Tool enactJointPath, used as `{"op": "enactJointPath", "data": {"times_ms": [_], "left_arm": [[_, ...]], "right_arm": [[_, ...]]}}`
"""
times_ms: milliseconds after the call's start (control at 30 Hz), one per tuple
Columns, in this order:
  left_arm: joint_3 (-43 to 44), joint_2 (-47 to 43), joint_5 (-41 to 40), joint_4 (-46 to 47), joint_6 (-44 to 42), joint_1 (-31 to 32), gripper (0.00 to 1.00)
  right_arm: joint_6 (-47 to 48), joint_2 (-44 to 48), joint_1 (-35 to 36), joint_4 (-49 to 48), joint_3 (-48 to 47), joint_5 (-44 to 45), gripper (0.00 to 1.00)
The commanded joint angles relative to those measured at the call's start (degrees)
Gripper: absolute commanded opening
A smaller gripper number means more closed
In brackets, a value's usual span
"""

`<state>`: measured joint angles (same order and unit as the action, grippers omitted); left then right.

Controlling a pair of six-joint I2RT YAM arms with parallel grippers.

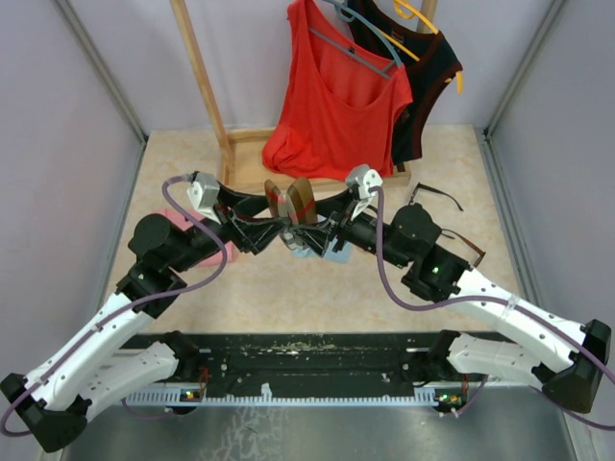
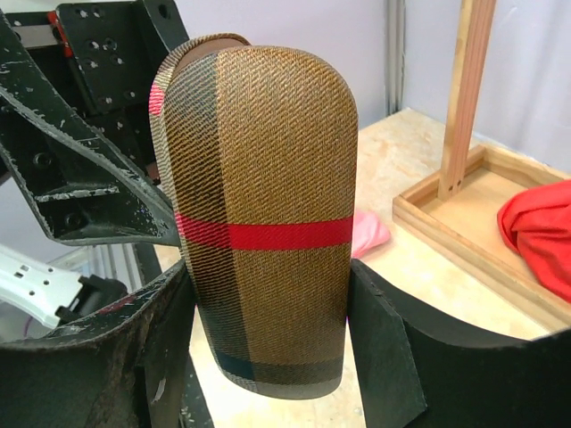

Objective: Organize the sunglasses
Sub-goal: Open the sunglasses case.

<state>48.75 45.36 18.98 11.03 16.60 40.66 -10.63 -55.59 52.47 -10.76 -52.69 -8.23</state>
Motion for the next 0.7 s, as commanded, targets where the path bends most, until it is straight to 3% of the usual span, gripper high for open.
{"op": "enactJointPath", "data": {"times_ms": [0, 100, 300, 500, 667], "left_arm": [[1.64, -1.64, 6.01, 0.81, 0.18, 0.82, 0.59], [1.44, -1.47, 6.76, 1.16, 0.79, 0.78, 0.73], [0.93, -1.49, 7.37, 1.14, 2.0, 0.82, 0.9], [1.33, -2.1, 5.77, -1.12, 1.94, 0.82, 0.98], [3.41, -3.6, -2.21, -9.88, 0.63, 0.76, 0.99]], "right_arm": [[1.58, -0.44, -1.22, 0.22, -3.78, 13.78, 0.0], [1.5, -0.48, -1.18, -0.15, -3.66, 13.93, 0.0], [1.1, -0.33, -1.22, -0.27, -3.27, 14.38, 0.0], [2.41, 0.49, -1.21, 0.14, -2.65, 14.83, 0.0], [7.07, 4.67, -1.17, -4.01, 2.43, 15.31, 0.0]]}}
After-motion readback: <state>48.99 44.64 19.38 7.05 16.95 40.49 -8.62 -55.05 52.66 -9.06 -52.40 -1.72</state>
